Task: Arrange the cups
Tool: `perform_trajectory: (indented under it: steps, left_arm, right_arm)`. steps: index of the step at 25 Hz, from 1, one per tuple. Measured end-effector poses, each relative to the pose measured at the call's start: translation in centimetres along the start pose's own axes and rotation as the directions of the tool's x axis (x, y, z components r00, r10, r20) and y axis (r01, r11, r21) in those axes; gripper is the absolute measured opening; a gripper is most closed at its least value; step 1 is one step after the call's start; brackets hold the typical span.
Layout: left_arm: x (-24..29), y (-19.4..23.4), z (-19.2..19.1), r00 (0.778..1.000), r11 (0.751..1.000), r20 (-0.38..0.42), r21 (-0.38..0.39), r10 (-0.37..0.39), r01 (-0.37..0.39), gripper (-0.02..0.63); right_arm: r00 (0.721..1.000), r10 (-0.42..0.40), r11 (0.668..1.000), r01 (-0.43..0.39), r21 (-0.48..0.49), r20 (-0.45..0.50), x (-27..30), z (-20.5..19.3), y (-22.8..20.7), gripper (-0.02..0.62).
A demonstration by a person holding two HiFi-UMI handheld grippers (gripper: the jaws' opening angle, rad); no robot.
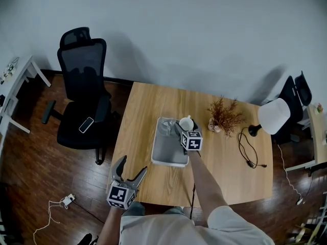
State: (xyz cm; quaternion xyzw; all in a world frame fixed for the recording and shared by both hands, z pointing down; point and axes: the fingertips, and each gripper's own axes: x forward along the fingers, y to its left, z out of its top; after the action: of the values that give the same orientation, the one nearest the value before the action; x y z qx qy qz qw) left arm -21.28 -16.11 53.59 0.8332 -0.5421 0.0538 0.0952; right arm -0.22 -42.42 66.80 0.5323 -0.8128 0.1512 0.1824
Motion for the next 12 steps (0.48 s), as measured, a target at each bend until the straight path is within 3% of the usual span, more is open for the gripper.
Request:
perform_trajectory:
  steps: [4,12]
  left_arm:
    - [-0.4,-0.2,-0.1,1.000,1.000,0.001,-0.005,-0.001,0.001,0.368]
    - [-0.4,-1.0,0.3,1.000,1.000,0.017,-0.005,-0.023,0.023,0.368]
  right_arm:
    - [0.999,-0.042,0.999,0.042,-0.003,0.028,-0.7,-0.2,-0.7,0.497]
    - [0.983,0.017,1.000,-0.021,0.016,0.183,-5.5,3.2,-1.1,0.495]
